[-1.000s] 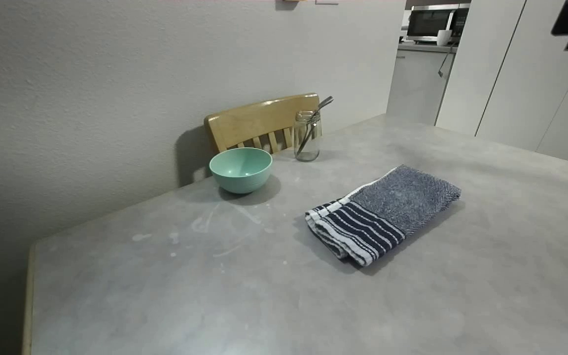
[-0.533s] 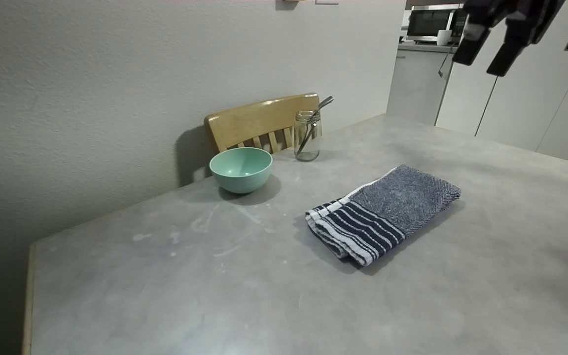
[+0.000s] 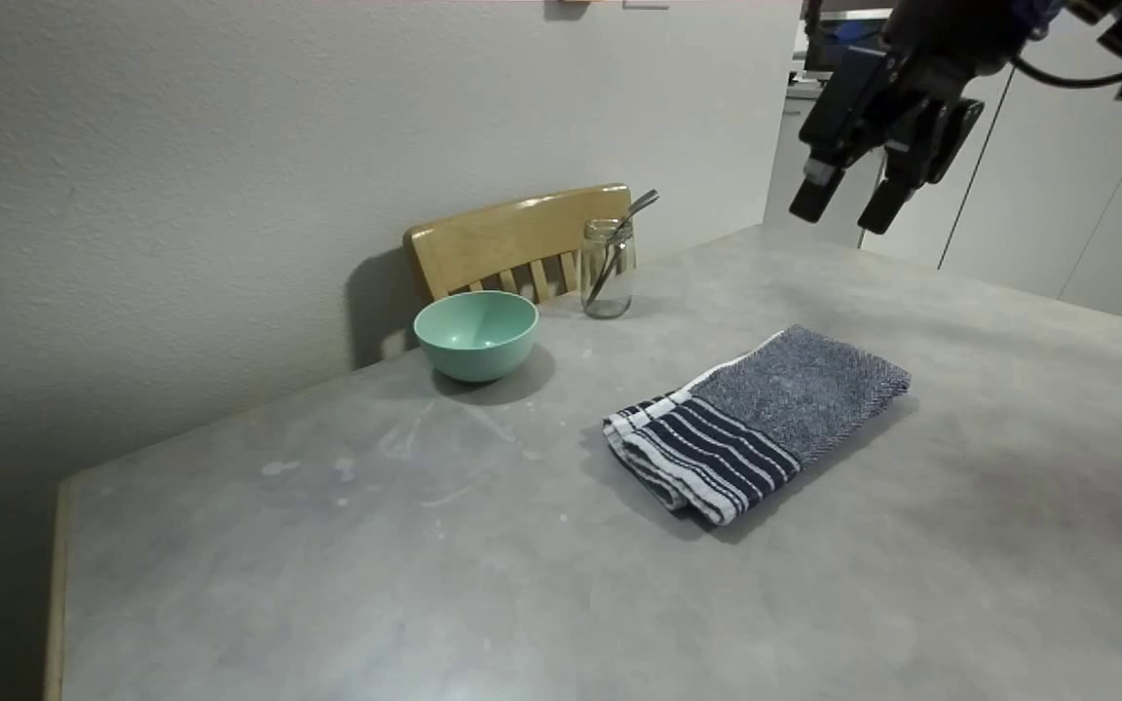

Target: Unfold the grey towel on the table once.

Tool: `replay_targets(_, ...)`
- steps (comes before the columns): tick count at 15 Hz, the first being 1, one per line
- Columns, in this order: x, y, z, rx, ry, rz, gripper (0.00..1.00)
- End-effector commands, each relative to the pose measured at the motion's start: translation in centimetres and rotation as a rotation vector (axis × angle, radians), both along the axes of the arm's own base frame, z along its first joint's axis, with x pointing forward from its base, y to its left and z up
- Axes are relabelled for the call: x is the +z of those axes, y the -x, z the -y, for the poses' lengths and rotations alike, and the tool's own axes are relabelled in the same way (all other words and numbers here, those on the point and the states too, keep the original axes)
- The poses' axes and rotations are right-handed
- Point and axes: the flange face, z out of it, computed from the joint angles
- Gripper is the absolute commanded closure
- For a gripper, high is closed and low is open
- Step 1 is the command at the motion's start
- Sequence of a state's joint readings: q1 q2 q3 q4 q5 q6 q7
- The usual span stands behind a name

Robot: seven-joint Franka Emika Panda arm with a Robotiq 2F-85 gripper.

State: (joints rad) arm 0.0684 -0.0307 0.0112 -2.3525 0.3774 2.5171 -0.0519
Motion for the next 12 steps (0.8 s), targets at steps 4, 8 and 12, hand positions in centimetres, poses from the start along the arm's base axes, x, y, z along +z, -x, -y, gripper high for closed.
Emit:
replay_targets(4,-2.8,-2.6,-1.6,0.048,-0.011,-0.069,0.00)
replay_targets(8,-4.2,-4.4,-2.8,0.075,-0.016,-0.098,0.00)
replay_targets(12,-4.0,-5.6,-4.0,0.053,0.050,-0.106,0.00)
